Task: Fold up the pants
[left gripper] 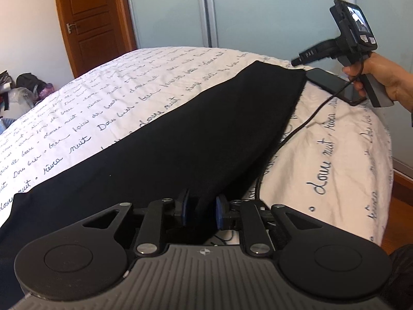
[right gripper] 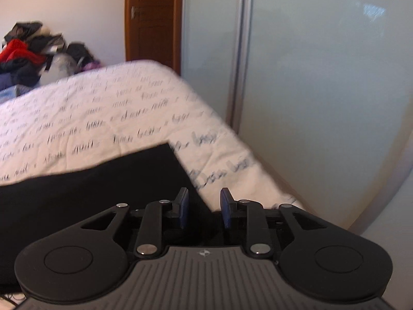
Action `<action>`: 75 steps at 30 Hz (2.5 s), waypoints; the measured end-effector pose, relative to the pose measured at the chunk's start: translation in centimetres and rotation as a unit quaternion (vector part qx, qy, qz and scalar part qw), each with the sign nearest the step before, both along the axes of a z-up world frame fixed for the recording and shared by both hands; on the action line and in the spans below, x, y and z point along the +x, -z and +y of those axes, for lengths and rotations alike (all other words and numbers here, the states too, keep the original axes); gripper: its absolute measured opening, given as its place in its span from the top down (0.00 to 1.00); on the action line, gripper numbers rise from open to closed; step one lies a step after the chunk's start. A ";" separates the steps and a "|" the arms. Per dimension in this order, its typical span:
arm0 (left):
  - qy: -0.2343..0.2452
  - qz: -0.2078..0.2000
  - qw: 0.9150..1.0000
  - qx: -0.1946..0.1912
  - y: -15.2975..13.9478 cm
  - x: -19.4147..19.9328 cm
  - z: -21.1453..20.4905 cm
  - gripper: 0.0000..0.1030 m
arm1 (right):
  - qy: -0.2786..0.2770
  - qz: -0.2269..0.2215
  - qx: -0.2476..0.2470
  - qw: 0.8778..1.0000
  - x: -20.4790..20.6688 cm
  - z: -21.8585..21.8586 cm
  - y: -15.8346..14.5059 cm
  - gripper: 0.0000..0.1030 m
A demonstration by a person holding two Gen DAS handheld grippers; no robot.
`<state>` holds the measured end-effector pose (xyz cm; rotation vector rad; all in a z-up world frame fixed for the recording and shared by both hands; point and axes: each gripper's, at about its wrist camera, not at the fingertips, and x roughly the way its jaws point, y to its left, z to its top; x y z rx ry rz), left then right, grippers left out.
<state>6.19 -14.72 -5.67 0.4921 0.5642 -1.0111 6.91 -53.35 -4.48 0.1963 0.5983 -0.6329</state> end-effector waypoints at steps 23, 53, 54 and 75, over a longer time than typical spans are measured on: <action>-0.100 0.013 0.995 0.004 -0.4 1.8 3.9 0.63 | -0.343 0.011 0.115 0.932 3.3 14.1 -0.8 0.74; -0.277 -0.023 0.961 0.012 -2.0 4.4 9.8 0.48 | -0.363 -0.024 0.077 0.928 1.6 16.3 -3.3 0.68; -0.294 -0.020 0.955 0.010 -2.3 4.4 10.8 0.48 | -0.389 -0.028 0.059 0.919 2.5 17.7 -3.9 0.68; -0.611 0.210 0.738 -0.195 -3.4 3.3 37.7 0.44 | -0.766 -0.026 -0.244 0.594 5.4 54.9 -1.3 0.44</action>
